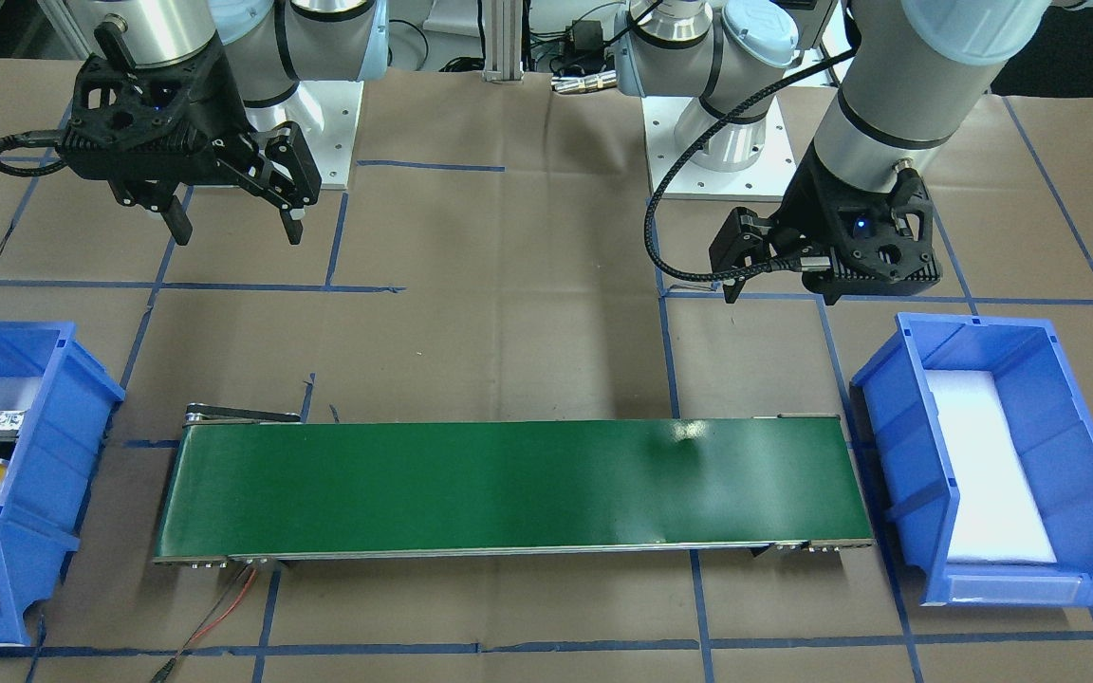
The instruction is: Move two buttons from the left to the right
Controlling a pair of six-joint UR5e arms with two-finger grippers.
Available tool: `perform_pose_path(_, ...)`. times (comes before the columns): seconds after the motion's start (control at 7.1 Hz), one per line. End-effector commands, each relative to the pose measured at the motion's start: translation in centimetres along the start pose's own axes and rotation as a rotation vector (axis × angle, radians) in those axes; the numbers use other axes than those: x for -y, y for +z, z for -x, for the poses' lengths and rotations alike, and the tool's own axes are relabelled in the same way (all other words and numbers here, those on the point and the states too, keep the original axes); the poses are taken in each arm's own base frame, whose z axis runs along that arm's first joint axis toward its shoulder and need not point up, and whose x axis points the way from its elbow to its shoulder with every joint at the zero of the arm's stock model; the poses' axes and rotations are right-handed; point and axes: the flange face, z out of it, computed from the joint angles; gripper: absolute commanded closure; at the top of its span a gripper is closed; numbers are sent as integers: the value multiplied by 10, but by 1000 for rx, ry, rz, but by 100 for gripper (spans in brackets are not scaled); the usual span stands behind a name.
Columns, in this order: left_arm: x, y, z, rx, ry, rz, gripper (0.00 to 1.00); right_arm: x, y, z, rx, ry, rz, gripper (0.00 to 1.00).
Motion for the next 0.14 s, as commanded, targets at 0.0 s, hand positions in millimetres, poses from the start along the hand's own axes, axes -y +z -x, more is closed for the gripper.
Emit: perform_pose_path(0.0,0,1,0,0,0,1,0,0,1,0,0,0,2,0)
